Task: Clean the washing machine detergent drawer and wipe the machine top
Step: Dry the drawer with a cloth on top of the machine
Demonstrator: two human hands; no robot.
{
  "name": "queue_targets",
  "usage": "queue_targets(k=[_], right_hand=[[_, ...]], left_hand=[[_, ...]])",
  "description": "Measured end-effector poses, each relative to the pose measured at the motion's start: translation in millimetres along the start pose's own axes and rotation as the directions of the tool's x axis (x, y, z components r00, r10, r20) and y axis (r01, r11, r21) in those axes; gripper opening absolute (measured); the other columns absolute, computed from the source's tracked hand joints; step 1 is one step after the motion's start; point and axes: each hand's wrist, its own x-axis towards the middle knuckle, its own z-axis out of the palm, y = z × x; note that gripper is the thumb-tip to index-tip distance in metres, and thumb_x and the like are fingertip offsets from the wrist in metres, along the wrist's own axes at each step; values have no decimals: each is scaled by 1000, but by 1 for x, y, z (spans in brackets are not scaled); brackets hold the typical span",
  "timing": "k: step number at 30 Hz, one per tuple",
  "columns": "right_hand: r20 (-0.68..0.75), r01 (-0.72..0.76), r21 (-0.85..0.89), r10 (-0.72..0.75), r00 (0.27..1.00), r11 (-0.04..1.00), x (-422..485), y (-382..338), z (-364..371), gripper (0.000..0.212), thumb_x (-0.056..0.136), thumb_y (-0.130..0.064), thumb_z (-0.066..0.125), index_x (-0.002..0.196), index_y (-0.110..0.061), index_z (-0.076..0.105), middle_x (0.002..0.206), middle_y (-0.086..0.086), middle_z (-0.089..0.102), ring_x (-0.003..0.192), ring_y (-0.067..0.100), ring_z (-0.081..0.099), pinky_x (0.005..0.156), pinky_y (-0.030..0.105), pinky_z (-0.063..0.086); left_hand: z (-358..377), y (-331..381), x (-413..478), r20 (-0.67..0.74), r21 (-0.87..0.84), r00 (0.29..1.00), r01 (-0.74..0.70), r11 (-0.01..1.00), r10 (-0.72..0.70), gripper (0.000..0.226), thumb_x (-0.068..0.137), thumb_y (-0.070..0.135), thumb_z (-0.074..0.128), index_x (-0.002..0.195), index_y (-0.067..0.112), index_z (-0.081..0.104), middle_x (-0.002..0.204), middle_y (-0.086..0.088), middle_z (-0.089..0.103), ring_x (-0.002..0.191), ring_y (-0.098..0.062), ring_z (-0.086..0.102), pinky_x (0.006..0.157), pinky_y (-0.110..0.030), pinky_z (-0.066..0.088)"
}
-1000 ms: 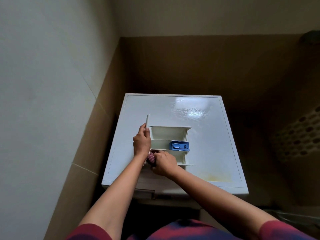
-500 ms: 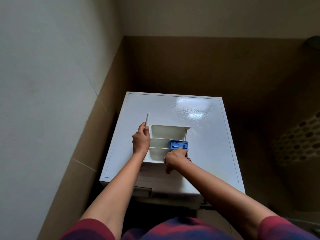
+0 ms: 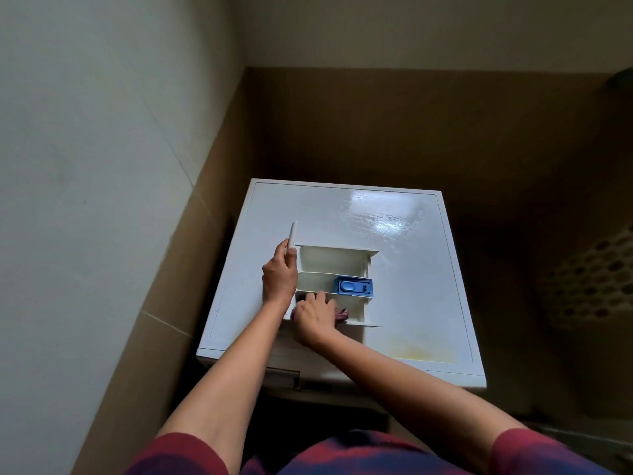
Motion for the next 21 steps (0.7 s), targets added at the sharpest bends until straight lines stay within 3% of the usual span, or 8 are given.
queue_targets(k=[3, 6, 9, 14, 16, 18, 19, 21], right_hand=[[-78, 99, 84, -92, 993, 992, -4, 9, 0, 27, 90, -26, 53, 114, -18, 64, 118, 8, 54, 117, 31, 41, 88, 43, 36], [-60, 187, 93, -182, 982, 978, -6, 31, -3, 31, 87, -26, 57, 116, -16, 61, 117, 11, 55, 114, 31, 45, 88, 42, 41], [-23, 196, 105, -195, 981, 975, -6, 45, -11, 30, 87, -29, 55, 113, -16, 64, 114, 12, 61, 110, 32, 52, 86, 38, 46], [47, 195, 57, -198, 979, 979, -14, 71, -28, 26, 89, -25, 53, 106, -11, 67, 106, 14, 66, 102, 34, 60, 78, 36, 51], [96, 140, 39, -143, 985, 989, -19, 87, -35, 23, 90, -32, 55, 98, -14, 67, 98, 11, 66, 96, 31, 61, 76, 35, 51], [178, -4, 190, -30, 984, 982, -25, 109, -43, 26, 85, -43, 61, 71, -21, 60, 73, 2, 61, 71, 25, 60, 61, 28, 47], [227, -89, 328, 13, 974, 941, -28, 122, -47, 27, 81, -39, 65, 64, -20, 56, 64, 1, 58, 58, 22, 56, 53, 24, 44], [300, -272, 597, 104, 948, 754, -33, 143, -55, 6, 74, -17, 64, 68, -16, 63, 60, 6, 61, 47, 22, 53, 47, 25, 44]], left_hand=[[0, 2, -2, 41, 44, 999, -28, 999, 26, 47, 98, 39, 48, 137, 13, 45, 113, -18, 65, 101, -36, 62, 80, -42, 51], [2, 3, 0, 59, 134, 998, -6, 991, -2, 43, 98, 24, 51, 139, 15, 41, 115, -21, 63, 101, -40, 60, 82, -44, 50], [1, 2, 0, 42, 181, 998, 28, 983, -36, 43, 97, 11, 45, 139, 18, 42, 112, -23, 62, 97, -42, 60, 81, -47, 51], [1, 2, 0, 30, 194, 998, 53, 980, -60, 43, 97, 11, 43, 138, 23, 42, 110, -20, 61, 94, -41, 60, 80, -47, 52], [1, 2, 0, 27, 192, 997, 63, 979, -70, 43, 97, 12, 43, 139, 24, 42, 110, -19, 61, 94, -40, 61, 81, -50, 52], [1, 1, 0, 25, 177, 997, 63, 982, -69, 44, 97, 11, 44, 139, 24, 43, 110, -19, 62, 95, -40, 61, 82, -51, 52], [2, 0, 1, 26, 166, 997, 64, 984, -70, 44, 97, 10, 44, 139, 24, 43, 110, -19, 62, 96, -40, 61, 83, -52, 52], [2, 0, 1, 29, 143, 997, 66, 988, -70, 45, 97, 10, 45, 139, 23, 44, 110, -19, 62, 96, -40, 61, 83, -51, 52]])
